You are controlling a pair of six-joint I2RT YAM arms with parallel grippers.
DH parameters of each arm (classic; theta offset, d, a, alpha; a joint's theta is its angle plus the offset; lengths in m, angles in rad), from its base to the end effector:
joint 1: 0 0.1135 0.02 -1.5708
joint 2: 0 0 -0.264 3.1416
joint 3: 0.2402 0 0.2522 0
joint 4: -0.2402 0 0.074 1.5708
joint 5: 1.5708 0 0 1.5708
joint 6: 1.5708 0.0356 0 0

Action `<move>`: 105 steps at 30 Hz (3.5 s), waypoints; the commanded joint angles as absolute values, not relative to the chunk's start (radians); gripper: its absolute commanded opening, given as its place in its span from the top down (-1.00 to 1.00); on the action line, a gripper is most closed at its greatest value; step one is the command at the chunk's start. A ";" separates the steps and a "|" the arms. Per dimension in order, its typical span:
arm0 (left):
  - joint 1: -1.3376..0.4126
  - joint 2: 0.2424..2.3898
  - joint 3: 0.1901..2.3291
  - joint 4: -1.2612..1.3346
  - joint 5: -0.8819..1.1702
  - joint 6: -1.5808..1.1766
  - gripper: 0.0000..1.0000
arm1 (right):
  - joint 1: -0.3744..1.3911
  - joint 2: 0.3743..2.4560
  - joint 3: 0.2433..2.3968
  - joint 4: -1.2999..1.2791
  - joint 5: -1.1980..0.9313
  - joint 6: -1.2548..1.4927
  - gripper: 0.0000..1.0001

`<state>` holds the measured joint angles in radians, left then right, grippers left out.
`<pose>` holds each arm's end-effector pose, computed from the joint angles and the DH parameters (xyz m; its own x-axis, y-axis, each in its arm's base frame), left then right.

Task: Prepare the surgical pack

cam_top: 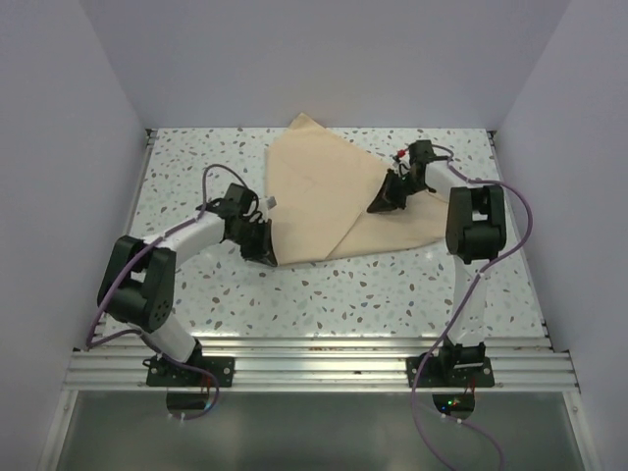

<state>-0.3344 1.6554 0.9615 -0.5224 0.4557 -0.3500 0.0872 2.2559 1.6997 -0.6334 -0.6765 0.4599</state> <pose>0.2837 -0.1152 0.1666 -0.9827 0.0155 -0.1846 0.1086 0.8552 -0.5067 0.4609 0.0627 0.1451 -0.9617 0.2634 -0.0754 0.1417 0.7138 0.6859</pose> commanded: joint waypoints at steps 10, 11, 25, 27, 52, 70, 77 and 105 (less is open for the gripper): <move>-0.327 1.704 1.270 -0.430 0.612 -0.394 0.49 | -0.135 2.010 1.710 -0.796 -0.109 0.382 -0.21; -0.327 1.721 1.276 -0.399 0.638 -0.412 0.48 | -0.150 2.013 1.710 -0.799 -0.091 0.380 -0.29; -0.413 1.973 1.465 -0.313 0.724 -0.503 0.54 | -0.273 2.138 1.681 -0.710 -0.109 0.359 -0.64; -0.420 1.979 1.463 -0.322 0.719 -0.503 0.54 | -0.278 2.166 1.678 -0.683 -0.135 0.350 -0.62; -0.422 2.036 1.532 -0.380 0.710 -0.494 0.54 | -0.278 2.238 1.686 -0.643 -0.275 0.253 0.46; -0.236 1.904 1.468 -0.540 0.462 -0.426 0.55 | -0.083 1.956 1.764 -0.730 -0.318 0.448 1.00; -0.186 1.879 1.361 -0.526 0.465 -0.393 0.55 | 0.179 1.973 1.998 -0.817 -0.344 0.505 1.00; -0.186 1.876 1.235 -0.402 0.460 -0.482 0.56 | 0.606 2.232 2.246 -0.787 -0.393 0.587 1.00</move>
